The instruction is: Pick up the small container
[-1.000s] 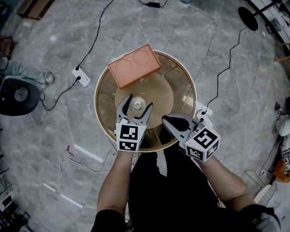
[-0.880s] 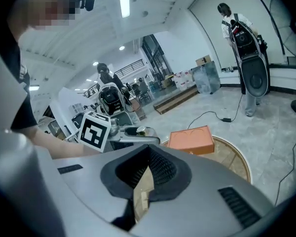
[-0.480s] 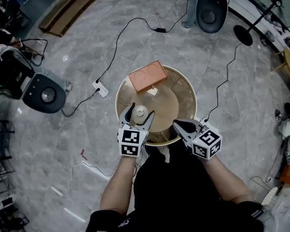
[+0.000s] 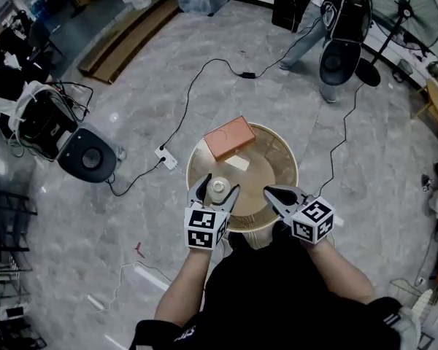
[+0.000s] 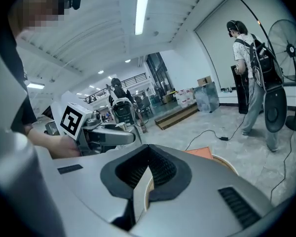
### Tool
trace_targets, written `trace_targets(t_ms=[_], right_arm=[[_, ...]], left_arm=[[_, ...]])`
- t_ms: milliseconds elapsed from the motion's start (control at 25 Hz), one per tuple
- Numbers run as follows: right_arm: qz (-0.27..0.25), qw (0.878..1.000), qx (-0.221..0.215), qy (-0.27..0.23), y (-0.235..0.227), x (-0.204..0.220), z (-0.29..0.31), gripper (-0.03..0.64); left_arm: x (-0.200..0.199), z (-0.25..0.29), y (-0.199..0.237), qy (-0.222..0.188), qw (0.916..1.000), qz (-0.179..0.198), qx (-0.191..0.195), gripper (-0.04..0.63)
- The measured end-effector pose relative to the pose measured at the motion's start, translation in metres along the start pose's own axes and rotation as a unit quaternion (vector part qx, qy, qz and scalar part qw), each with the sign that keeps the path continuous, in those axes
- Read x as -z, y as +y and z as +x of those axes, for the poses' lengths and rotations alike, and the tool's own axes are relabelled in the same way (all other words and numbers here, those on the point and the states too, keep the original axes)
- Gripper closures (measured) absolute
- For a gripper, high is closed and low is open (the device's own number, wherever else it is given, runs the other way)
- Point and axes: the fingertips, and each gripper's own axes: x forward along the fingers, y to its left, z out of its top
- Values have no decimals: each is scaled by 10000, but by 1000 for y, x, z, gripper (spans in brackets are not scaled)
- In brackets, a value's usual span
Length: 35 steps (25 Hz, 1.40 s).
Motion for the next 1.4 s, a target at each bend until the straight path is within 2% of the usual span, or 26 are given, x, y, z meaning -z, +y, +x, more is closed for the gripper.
trace_targets(t_ms=[120,320,600,800,1040,1160,1400], right_arm=[[-256,9996,61,-106,-11,-16,-17,603],[-404,9988,-63,-285,-27,-38,-36,603],[-1077,9930,-173,-456,-19,-78,-67,603],[-1128,9898,-541,-675,-16,-94,-88,603],[-1113,9872,-731,-873,-6,-110,-92,604],[-1314,9854,-661,-864,8,-121,-92,604],[-1527,9802,-807,-970,19,-119,-91,606]], left_arm=[[-15,-6,-12,-76,9999,48,-95,250],[-29,-5,-27,-74,9997,37,-223,250],[-51,-15,-42,-117,9990,-109,-406,250],[-72,-25,-49,-215,9983,24,-536,250],[-97,-42,-51,-480,9967,86,-648,250],[-106,-56,-48,-607,9960,69,-646,250],[-117,-76,-49,-788,9942,166,-719,250]])
